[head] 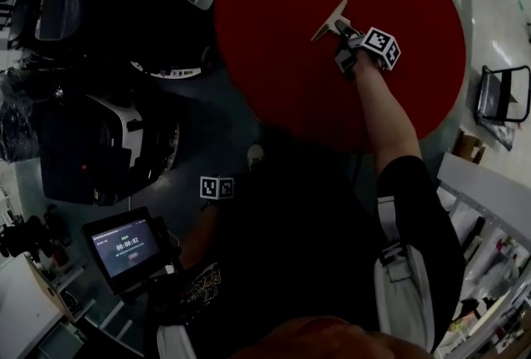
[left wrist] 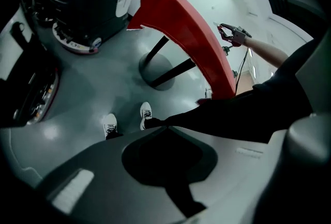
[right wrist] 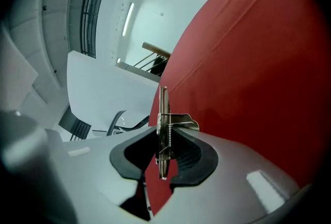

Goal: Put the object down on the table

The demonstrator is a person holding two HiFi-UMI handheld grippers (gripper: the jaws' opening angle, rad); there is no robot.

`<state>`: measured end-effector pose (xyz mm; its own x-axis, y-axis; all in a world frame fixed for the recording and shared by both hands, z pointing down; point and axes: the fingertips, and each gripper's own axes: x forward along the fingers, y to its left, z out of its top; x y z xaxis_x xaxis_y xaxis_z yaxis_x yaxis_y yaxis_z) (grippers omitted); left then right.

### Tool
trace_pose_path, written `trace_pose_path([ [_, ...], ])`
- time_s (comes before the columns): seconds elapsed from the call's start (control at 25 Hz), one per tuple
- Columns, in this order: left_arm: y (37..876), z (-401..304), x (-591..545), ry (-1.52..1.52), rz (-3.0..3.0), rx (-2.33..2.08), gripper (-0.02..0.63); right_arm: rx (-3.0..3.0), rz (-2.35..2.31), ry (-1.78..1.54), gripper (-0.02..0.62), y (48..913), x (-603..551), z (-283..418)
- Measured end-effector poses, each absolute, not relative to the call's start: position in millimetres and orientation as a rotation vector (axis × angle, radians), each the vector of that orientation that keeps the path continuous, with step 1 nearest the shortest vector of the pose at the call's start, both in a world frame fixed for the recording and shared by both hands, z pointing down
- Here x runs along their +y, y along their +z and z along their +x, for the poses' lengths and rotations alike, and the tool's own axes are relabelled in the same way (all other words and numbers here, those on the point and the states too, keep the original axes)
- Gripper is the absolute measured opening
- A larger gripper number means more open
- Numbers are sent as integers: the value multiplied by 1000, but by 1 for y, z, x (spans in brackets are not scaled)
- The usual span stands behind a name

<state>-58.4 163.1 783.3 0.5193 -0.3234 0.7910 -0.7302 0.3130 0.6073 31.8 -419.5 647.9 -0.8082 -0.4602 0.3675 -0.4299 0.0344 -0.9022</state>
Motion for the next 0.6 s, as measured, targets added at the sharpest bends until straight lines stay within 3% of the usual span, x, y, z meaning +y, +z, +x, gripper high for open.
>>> trace_pose_path([
  [0.36, 799, -21, 205, 104, 937, -1194, 12, 2373, -948, -2051, 91, 706, -468, -13],
  [0.6, 807, -14, 199, 147, 971, -1207, 11, 2367, -963, -2104, 92, 723, -467, -21],
])
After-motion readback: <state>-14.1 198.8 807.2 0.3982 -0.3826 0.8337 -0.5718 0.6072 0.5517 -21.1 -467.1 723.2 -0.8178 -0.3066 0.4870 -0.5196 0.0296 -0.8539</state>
